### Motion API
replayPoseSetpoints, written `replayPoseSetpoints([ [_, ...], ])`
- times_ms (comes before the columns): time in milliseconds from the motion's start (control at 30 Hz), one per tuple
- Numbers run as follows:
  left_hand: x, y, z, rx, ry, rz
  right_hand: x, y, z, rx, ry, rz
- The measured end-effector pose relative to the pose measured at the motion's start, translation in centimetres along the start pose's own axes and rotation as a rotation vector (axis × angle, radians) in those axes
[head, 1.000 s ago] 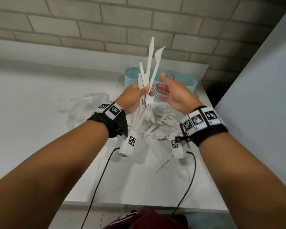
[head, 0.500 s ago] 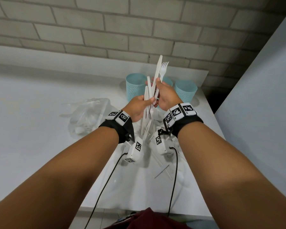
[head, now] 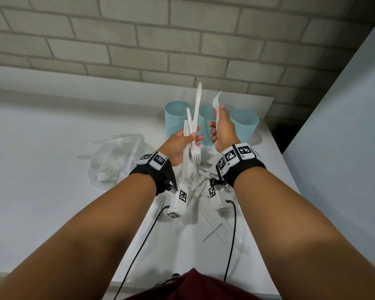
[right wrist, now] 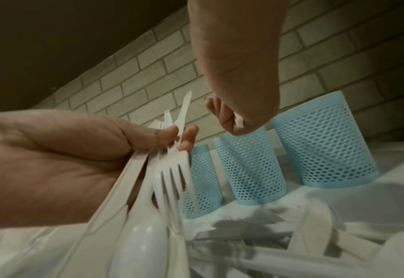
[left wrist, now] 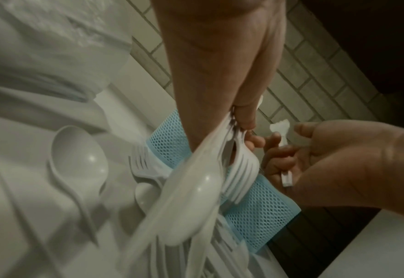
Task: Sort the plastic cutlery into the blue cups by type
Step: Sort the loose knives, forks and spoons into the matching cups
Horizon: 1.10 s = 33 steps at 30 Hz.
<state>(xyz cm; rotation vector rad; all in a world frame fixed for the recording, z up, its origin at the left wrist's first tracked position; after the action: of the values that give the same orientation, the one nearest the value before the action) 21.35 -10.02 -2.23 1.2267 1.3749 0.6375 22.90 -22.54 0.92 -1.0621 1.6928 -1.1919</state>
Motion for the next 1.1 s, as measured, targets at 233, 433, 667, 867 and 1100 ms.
replayPoseSetpoints([
  [233,0.2,0.2,0.3,-0.012,-0.005,-0.049,-1.0,2.3,0.3,-0.055,-0.149,0.019],
  [433,1.7,0.7,0.2,-0.036,0.029,-0.147,-2.0,5.2,-0.9,-0.137,-0.471,-0.209],
  [667,2.3,1.1,0.0,-0.065,0.09,-0.185,-1.1,6.6,-1.0,-0.182,-0.461,-0.262],
  [867,3.2,1.6,-0.2,-0.085,0.153,-0.175,0.6,5.9,-1.1,-0.223,-0.417,-0.269],
  [1100,1.9,0.6,-0.4,-0.02,0.061,-0.247,3.1,4.1,0.6,-0.167,-0.15,0.261],
])
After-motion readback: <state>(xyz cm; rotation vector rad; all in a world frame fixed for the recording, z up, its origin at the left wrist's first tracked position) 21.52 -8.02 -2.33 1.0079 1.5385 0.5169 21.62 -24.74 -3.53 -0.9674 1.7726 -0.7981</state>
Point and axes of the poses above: each hand's wrist, its own z-axis towards the middle knuckle, its own x-axis out of the back of the hand, y = z × x, the point moved 10 cm from there along z, towards the middle knuckle, and after that the axes turned 1 degree about z, right-handed, at the moved point
